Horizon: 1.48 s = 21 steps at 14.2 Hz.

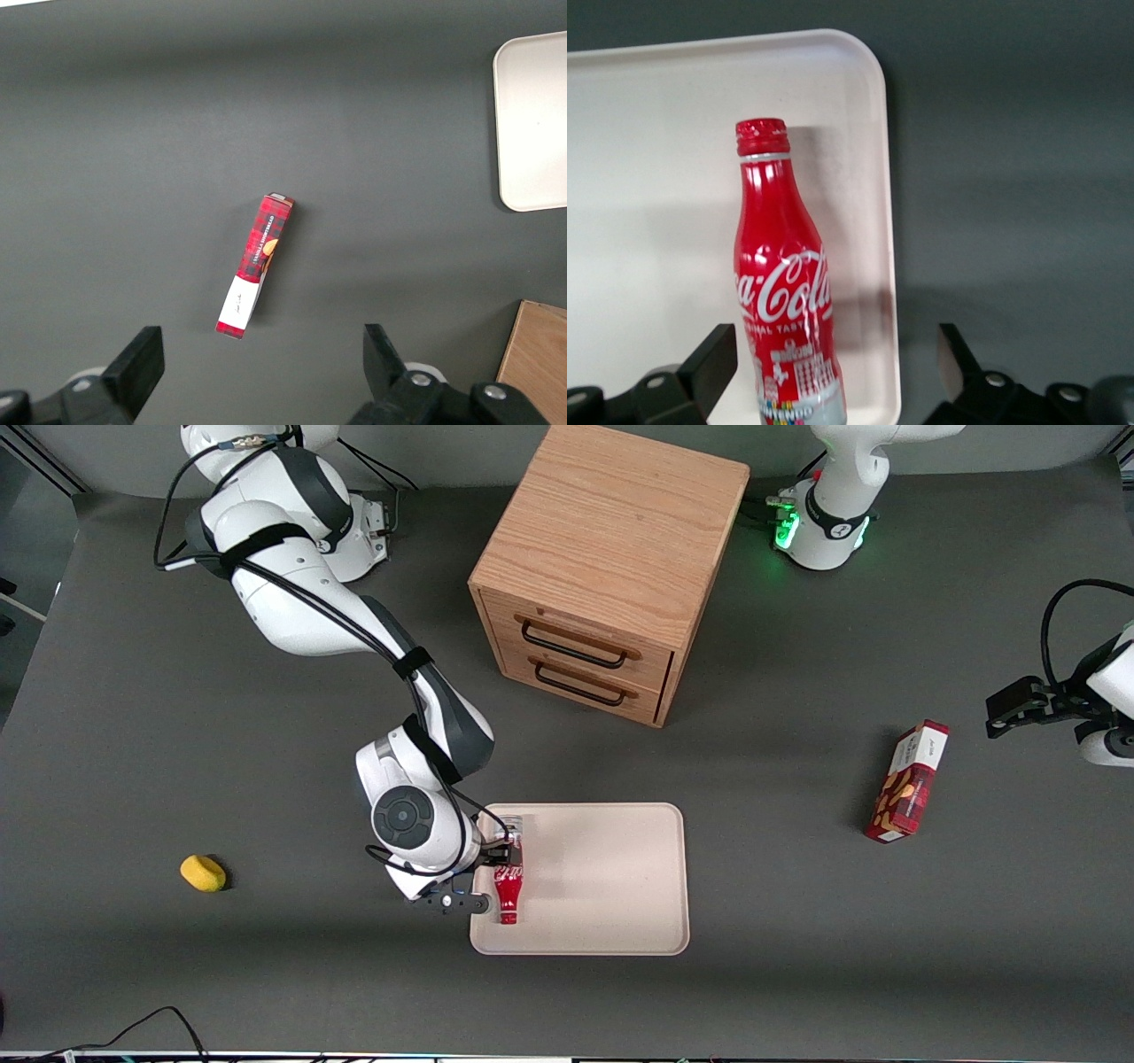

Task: Place coke bottle on tray

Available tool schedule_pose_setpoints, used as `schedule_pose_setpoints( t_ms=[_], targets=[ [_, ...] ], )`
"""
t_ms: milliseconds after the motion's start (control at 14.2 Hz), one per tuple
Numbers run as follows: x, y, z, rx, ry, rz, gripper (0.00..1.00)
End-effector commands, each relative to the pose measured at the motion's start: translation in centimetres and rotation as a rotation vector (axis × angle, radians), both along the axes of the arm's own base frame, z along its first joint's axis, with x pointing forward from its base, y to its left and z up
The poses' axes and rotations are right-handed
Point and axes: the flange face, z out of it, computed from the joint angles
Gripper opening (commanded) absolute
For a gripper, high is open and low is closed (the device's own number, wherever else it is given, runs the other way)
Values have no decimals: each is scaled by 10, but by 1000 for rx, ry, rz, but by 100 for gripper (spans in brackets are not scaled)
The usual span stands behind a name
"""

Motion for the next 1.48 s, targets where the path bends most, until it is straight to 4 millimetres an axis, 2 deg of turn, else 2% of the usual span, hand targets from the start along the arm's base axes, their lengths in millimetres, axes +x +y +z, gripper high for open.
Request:
schedule_pose_setpoints(
  t_ms=[0,211,492,844,1407],
  targets=[
    [-5,-5,25,-16,35,12,100],
    [-23,-28,58,-10,106,-1,100],
    [-59,-78,110,-21,136,8,100],
    [-106,-133,187,14,119,-11,100],
    [-172,-208,263,-39,57,-79,100]
  ],
)
